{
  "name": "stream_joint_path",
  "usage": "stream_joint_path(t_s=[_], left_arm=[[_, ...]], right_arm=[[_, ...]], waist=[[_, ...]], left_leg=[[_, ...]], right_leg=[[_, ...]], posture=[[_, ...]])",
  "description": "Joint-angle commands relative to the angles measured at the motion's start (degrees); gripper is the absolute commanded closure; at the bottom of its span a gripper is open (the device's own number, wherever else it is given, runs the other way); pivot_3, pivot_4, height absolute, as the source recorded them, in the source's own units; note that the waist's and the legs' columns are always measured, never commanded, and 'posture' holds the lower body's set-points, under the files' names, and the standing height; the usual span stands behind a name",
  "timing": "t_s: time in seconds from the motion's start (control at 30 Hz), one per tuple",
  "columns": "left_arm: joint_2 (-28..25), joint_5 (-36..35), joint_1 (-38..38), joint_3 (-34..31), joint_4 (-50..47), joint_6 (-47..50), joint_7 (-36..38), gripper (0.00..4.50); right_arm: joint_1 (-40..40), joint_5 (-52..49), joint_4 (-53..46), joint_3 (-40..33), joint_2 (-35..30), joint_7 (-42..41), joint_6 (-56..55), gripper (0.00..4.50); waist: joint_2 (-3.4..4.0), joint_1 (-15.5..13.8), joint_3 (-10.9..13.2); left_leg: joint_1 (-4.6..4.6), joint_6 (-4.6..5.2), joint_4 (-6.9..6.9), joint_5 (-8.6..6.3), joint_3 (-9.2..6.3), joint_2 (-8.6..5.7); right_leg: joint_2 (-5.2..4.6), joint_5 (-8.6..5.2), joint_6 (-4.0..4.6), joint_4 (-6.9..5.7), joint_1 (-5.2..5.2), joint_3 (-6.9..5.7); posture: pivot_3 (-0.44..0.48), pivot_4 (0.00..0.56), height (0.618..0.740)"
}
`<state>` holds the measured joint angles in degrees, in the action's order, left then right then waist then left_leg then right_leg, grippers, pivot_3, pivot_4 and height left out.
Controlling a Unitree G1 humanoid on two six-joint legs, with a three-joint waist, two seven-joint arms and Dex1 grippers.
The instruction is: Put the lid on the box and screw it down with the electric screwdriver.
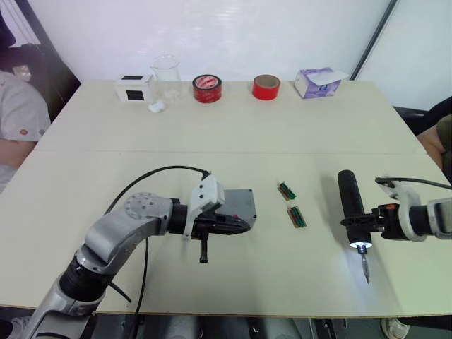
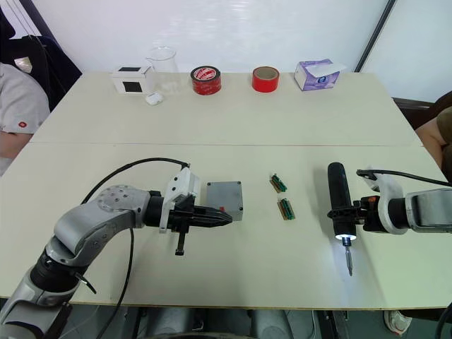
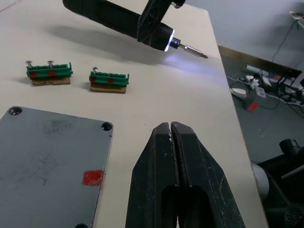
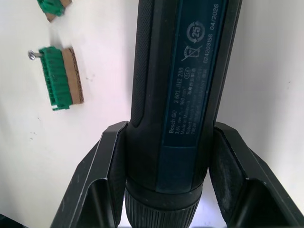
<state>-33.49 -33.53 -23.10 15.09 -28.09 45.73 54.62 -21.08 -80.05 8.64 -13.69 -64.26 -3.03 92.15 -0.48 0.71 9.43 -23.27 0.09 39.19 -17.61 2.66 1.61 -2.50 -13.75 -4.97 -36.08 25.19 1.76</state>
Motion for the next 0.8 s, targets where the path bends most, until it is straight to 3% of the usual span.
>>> stream_joint_path(t_s=[0.03, 0.07, 0.13, 0.17, 0.3, 0.4, 0.53, 0.7, 0.8], left_arm=[[-1.02, -0.54, 0.76, -0.57, -2.28, -1.05, 0.50, 4.50], [-1.43, -0.49, 1.07, -0.91, -2.27, -1.19, 0.71, 4.50], [-2.22, -1.19, 1.45, -2.20, -1.84, -0.97, 1.15, 4.50], [-2.24, -2.33, 1.55, -3.59, -1.47, -0.56, 1.05, 4.50], [-5.08, -4.88, 2.68, -10.13, 1.44, -0.40, 1.85, 4.50], [-10.00, -4.04, 3.72, -16.61, 8.23, -2.34, 3.85, 4.50], [-12.53, -3.87, 2.68, -21.48, 15.32, -4.29, 4.52, 4.50], [-11.65, -1.15, 1.70, -20.28, 18.89, -7.25, 4.23, 4.50], [-9.93, 3.00, 0.89, -16.89, 20.14, -9.61, 2.23, 4.50]], right_arm=[[-1.90, 2.32, 0.73, -0.64, -1.18, -0.07, 0.34, 2.63], [-1.96, 3.15, 0.82, -0.47, -1.06, -0.17, 0.34, 2.63], [-2.03, 4.42, 0.75, 0.01, -0.83, -0.44, 0.34, 1.63], [-1.95, 4.78, 0.33, 0.28, -0.73, -0.88, 0.34, 1.47], [-1.92, 7.21, -1.76, 0.24, -0.41, -1.65, 0.34, 0.10], [-5.22, 8.33, -2.53, -1.85, -1.22, -3.13, 0.34, 0.04], [-14.41, 7.83, -3.95, -4.04, -1.87, -7.55, 0.26, 0.04], [-18.96, 2.73, -10.22, -4.84, 2.97, -11.74, 0.34, 0.04], [-15.89, 4.34, -21.96, -1.39, 5.95, -14.20, -3.49, 0.04]], waist=[[0.00, 0.00, 0.00], [0.00, 0.00, 0.00], [0.01, 0.00, 0.00], [0.00, 0.00, 0.00], [-0.01, 0.01, 0.00], [0.00, 0.21, -0.01], [0.05, 0.21, 0.02], [-0.12, -0.24, -0.03], [-0.19, -0.19, -0.03]], left_leg=[[0.00, 0.00, 0.00, 0.00, 0.00, 0.00], [0.00, 0.00, 0.00, 0.00, 0.00, 0.00], [0.00, 0.00, 0.00, 0.00, -0.01, 0.00], [0.01, 0.00, 0.00, 0.00, -0.01, 0.00], [0.01, 0.00, 0.00, 0.00, -0.01, 0.02], [0.03, 0.00, 0.00, 0.00, -0.01, 0.03], [0.02, 0.00, 0.00, 0.00, 0.04, 0.05], [-0.06, -0.01, -0.02, 0.00, 0.05, 0.10], [-0.10, 0.00, -0.03, -0.01, 0.03, 0.13]], right_leg=[[0.00, 0.00, 0.00, 0.00, 0.00, 0.00], [0.00, 0.00, 0.00, 0.00, 0.00, 0.00], [0.01, 0.00, 0.00, 0.00, 0.00, 0.00], [0.01, 0.00, 0.00, -0.01, 0.00, 0.00], [0.02, 0.00, 0.00, -0.01, 0.00, -0.01], [0.06, 0.00, 0.00, -0.02, 0.01, -0.01], [0.07, 0.00, 0.00, -0.06, 0.09, -0.01], [-0.01, 0.00, 0.00, -0.01, 0.08, -0.16], [-0.09, 0.02, -0.02, -0.01, 0.07, -0.20]], posture=[[0.000, 0.150, 0.740], [0.000, 0.150, 0.740], [0.000, 0.150, 0.740], [0.000, 0.150, 0.740], [0.000, 0.150, 0.740], [0.000, 0.150, 0.740], [0.000, 0.150, 0.740], [0.000, 0.150, 0.740], [0.000, 0.150, 0.740]])
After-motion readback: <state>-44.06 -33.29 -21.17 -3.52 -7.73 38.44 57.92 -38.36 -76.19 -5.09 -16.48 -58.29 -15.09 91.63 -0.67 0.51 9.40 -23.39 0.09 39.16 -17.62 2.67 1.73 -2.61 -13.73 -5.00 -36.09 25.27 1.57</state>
